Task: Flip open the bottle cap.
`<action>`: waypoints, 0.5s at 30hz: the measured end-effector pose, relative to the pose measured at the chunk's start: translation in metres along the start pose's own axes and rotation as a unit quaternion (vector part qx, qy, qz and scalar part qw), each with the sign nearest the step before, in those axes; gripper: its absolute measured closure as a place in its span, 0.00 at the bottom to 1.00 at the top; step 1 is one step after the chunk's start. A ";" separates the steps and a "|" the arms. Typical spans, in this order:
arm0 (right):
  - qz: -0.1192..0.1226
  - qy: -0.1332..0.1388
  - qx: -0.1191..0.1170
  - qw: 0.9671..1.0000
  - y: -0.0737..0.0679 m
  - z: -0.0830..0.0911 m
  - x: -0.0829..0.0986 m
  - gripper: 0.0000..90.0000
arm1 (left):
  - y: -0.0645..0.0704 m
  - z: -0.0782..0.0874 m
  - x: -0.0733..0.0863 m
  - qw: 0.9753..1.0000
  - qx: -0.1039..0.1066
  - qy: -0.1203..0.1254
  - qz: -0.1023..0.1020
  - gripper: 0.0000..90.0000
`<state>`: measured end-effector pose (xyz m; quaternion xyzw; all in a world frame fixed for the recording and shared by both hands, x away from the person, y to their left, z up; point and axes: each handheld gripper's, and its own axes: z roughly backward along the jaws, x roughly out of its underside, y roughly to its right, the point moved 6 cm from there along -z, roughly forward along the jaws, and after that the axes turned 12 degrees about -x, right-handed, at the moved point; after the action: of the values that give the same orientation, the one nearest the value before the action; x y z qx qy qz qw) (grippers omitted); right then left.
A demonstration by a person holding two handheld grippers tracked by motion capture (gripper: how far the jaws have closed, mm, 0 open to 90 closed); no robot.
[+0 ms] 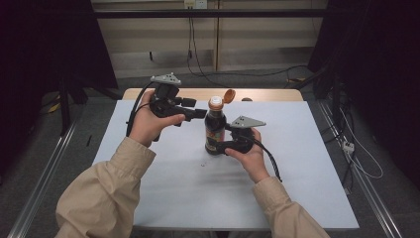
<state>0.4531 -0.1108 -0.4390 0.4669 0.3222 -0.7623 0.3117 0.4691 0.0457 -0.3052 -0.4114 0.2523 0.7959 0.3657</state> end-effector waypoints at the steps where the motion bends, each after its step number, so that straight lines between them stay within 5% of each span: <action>1: 0.001 -0.003 0.000 1.000 0.000 0.001 0.001 0.15 | -0.001 0.000 0.001 1.000 -0.002 0.002 0.000 0.38; 15: 0.004 -0.019 -0.015 1.000 -0.004 0.004 0.004 0.14 | -0.005 0.003 0.019 1.000 0.005 -0.003 -0.001 0.27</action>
<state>0.4463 -0.1121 -0.4403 0.4486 0.3255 -0.7652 0.3274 0.4641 0.0585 -0.3199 -0.4072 0.2550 0.7955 0.3693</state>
